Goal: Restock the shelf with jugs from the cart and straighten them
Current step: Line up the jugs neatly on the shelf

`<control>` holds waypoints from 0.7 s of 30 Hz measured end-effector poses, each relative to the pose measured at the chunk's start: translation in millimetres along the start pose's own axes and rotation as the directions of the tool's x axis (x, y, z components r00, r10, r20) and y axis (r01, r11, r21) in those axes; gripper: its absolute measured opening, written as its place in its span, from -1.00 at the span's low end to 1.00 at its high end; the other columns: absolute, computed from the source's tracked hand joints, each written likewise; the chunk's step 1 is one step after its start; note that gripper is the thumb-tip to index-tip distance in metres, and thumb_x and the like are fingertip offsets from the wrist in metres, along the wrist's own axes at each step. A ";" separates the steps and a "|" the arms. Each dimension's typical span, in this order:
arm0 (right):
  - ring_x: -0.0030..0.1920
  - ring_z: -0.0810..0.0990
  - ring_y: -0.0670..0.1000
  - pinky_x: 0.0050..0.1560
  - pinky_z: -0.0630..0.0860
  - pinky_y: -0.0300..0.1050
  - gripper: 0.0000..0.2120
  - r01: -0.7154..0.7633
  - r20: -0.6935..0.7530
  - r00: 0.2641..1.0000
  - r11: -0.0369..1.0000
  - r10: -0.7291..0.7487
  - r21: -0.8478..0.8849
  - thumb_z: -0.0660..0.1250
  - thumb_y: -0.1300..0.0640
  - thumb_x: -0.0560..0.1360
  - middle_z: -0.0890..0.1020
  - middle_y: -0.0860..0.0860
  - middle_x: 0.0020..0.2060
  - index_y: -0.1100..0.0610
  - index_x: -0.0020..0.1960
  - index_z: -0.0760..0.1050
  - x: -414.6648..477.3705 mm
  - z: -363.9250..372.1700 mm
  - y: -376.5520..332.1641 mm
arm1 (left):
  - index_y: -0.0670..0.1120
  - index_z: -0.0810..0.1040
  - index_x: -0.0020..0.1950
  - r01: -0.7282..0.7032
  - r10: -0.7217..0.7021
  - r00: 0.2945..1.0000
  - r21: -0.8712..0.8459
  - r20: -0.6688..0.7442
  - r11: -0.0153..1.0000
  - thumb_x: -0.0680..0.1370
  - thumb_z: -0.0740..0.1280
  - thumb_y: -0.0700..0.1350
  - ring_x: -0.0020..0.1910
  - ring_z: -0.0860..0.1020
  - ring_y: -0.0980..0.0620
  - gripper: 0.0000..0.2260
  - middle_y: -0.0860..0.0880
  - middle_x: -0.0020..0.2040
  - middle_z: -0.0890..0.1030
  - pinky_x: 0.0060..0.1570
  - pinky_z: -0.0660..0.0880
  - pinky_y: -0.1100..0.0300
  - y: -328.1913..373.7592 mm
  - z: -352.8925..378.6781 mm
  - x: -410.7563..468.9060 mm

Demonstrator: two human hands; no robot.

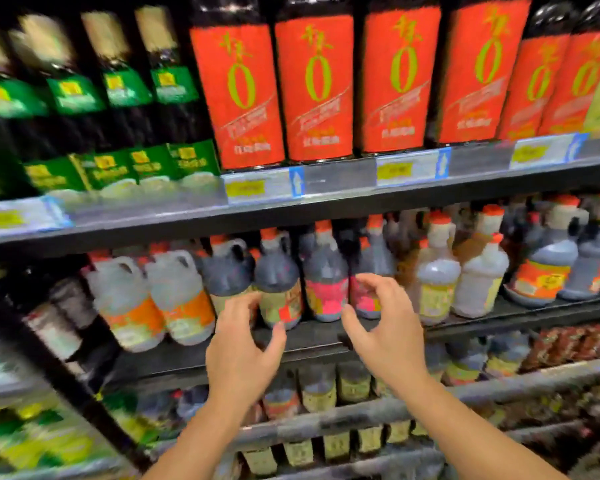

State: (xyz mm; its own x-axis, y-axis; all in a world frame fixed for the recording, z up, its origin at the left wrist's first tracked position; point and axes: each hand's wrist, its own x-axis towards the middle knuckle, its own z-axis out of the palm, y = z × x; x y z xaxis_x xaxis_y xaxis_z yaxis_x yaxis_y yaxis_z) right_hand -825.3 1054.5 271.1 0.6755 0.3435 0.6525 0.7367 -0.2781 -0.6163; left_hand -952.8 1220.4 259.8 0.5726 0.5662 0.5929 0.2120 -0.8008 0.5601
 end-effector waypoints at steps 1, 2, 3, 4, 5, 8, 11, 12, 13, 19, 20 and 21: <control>0.07 0.53 0.00 0.07 0.49 -0.03 -0.64 0.015 0.013 1.000 1.000 -0.016 0.011 0.36 0.02 0.42 0.54 -0.08 0.02 0.09 0.18 0.50 0.9 12.6 -11.7 | 0.05 0.43 0.25 0.016 -0.016 0.999 0.018 -0.034 1.000 0.46 0.35 0.07 0.13 0.50 0.05 -0.63 0.12 0.13 0.45 -0.09 0.50 0.10 -12.8 -10.8 0.8; 0.08 0.53 0.00 0.09 0.49 -0.03 -0.64 0.034 0.027 0.999 0.999 -0.034 0.016 0.37 0.03 0.41 0.55 -0.08 0.03 0.09 0.18 0.50 1.8 24.5 -22.9 | 0.05 0.41 0.25 0.035 -0.033 0.997 0.039 -0.063 0.999 0.48 0.38 0.05 0.13 0.48 0.06 -0.63 0.13 0.13 0.43 -0.13 0.46 0.14 -25.5 -20.6 1.1; 0.10 0.53 0.00 0.10 0.48 -0.05 -0.64 0.054 0.043 0.998 0.998 -0.054 0.013 0.38 0.04 0.41 0.55 -0.08 0.05 0.08 0.18 0.50 2.7 35.8 -33.2 | 0.04 0.41 0.25 0.061 -0.055 0.995 0.062 -0.086 0.996 0.49 0.41 0.03 0.13 0.47 0.05 -0.62 0.12 0.14 0.42 -0.16 0.43 0.16 -37.6 -29.7 1.2; 0.11 0.52 -0.01 0.11 0.47 -0.07 -0.64 0.074 0.065 0.995 0.997 -0.075 0.009 0.38 0.05 0.42 0.55 -0.09 0.06 0.08 0.19 0.50 3.5 47.0 -43.2 | 0.02 0.41 0.27 0.090 -0.082 0.992 0.083 -0.099 0.992 0.48 0.43 0.01 0.14 0.47 0.04 -0.60 0.09 0.16 0.42 -0.18 0.41 0.16 -49.5 -38.0 1.4; 0.12 0.52 -0.02 0.12 0.47 -0.10 -0.64 0.095 0.091 0.991 0.995 -0.095 0.004 0.39 0.05 0.42 0.55 -0.09 0.08 0.07 0.20 0.50 4.4 58.0 -53.1 | -0.01 0.40 0.28 0.118 -0.107 0.989 0.104 -0.107 0.988 0.48 0.43 0.00 0.16 0.46 0.02 -0.58 0.06 0.18 0.41 -0.18 0.39 0.17 -61.3 -45.7 1.5; 0.12 0.50 -0.03 0.12 0.43 -0.18 -0.61 0.178 0.155 0.973 0.984 -0.173 -0.019 0.34 0.00 0.41 0.54 -0.09 0.09 0.07 0.22 0.49 7.8 90.3 -84.2 | -0.09 0.39 0.29 0.199 -0.183 0.976 0.137 -0.116 0.970 0.46 0.45 -0.02 0.20 0.44 -0.07 -0.54 -0.04 0.19 0.40 -0.12 0.40 0.15 -94.6 -68.7 2.4; 0.15 0.49 0.02 0.11 0.40 -0.13 -0.55 0.272 0.229 0.940 0.960 -0.252 -0.062 0.32 -0.03 0.40 0.56 -0.03 0.13 0.08 0.26 0.47 14.8 121.3 -113.4 | -0.12 0.36 0.33 0.300 -0.287 0.952 0.128 -0.111 0.945 0.46 0.45 0.00 0.26 0.42 -0.13 -0.48 -0.08 0.24 0.36 -0.05 0.46 0.08 -121.9 -87.6 4.2; 0.14 0.49 0.06 0.10 0.40 -0.10 -0.53 0.299 0.252 0.929 0.950 -0.271 -0.083 0.34 -0.02 0.40 0.57 0.00 0.12 0.10 0.27 0.47 18.2 130.9 -121.1 | -0.11 0.34 0.34 0.324 -0.312 0.944 0.125 -0.107 0.938 0.47 0.44 0.02 0.27 0.41 -0.11 -0.47 -0.07 0.26 0.35 -0.04 0.47 0.08 -128.7 -92.3 4.5; 0.10 0.50 0.09 0.06 0.42 -0.05 -0.53 0.321 0.277 0.919 0.940 -0.281 -0.112 0.36 -0.02 0.40 0.57 0.03 0.09 0.12 0.26 0.46 22.2 139.7 -128.5 | -0.10 0.33 0.36 0.340 -0.328 0.939 0.125 -0.103 0.932 0.48 0.43 0.04 0.28 0.40 -0.09 -0.47 -0.06 0.28 0.33 -0.04 0.48 0.09 -133.9 -96.2 4.5; -0.20 0.57 0.15 -0.32 0.28 -0.09 -0.66 0.306 0.425 0.891 0.901 -0.157 -0.308 0.26 -0.17 0.48 0.47 0.01 -0.32 0.06 -0.19 0.24 53.6 181.3 -162.3 | -0.04 0.29 0.39 0.337 -0.333 0.941 0.147 -0.056 0.930 0.50 0.39 0.05 0.29 0.39 0.00 -0.47 0.00 0.33 0.31 0.06 0.52 0.06 -150.5 -110.4 1.0; -0.20 0.58 0.14 -0.33 0.29 -0.09 -0.66 0.297 0.458 0.879 0.904 -0.134 -0.307 0.23 -0.17 0.50 0.44 -0.02 -0.35 0.06 -0.24 0.25 57.4 187.1 -164.3 | -0.03 0.28 0.40 0.339 -0.337 0.941 0.146 -0.042 0.929 0.50 0.39 0.05 0.30 0.38 0.00 -0.46 0.01 0.33 0.30 0.06 0.52 0.07 -152.1 -111.7 0.8; -0.18 0.59 0.13 -0.32 0.29 -0.10 -0.64 0.287 0.487 0.866 0.908 -0.110 -0.305 0.21 -0.17 0.51 0.41 -0.05 -0.37 0.05 -0.28 0.25 60.8 191.6 -165.8 | -0.01 0.27 0.42 0.341 -0.341 0.940 0.141 -0.026 0.929 0.50 0.39 0.05 0.31 0.37 0.01 -0.46 0.02 0.34 0.29 0.08 0.51 0.08 -153.2 -113.3 1.1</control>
State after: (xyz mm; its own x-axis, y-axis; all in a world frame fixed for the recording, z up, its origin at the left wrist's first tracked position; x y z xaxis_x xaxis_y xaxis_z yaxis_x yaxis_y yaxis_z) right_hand -912.2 1293.4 328.5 0.4892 0.7654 0.4181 0.8722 -0.4273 -0.2382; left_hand -1074.3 1365.8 240.1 0.4447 0.8105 0.3812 0.5039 -0.5783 0.6417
